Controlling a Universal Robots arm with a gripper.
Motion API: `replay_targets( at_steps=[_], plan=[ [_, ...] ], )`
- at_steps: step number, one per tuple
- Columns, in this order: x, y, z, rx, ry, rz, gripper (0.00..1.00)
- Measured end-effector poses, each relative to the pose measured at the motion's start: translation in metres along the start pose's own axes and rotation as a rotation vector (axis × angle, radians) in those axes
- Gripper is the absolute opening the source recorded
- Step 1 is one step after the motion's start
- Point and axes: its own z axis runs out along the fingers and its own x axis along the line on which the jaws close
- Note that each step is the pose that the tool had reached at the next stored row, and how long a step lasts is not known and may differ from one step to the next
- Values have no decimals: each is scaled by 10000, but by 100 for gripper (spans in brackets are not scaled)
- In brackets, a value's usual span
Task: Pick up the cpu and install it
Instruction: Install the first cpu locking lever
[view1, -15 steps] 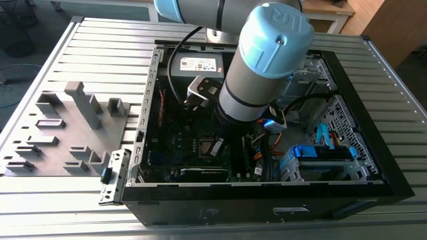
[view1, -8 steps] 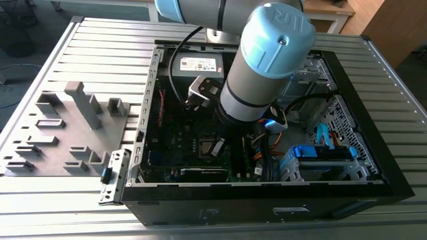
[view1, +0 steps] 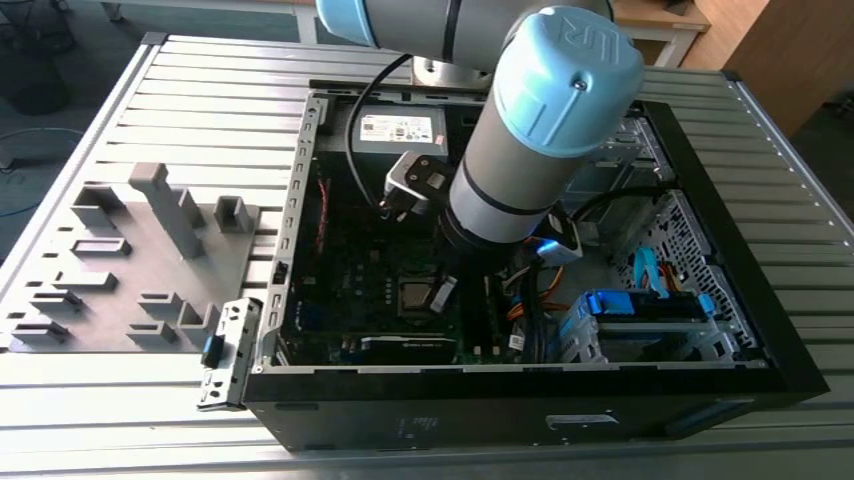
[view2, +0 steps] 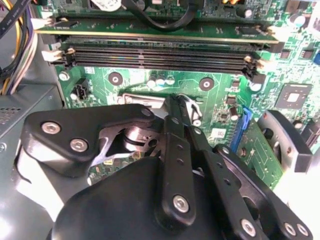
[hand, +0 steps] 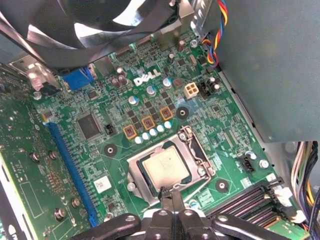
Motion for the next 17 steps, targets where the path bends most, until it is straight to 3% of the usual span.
replay_targets(
  at_steps=[13, 17],
  plan=[
    [12, -30, 20, 7, 19, 3, 12],
    [14, -31, 22, -63, 20, 4, 12]
  ],
)
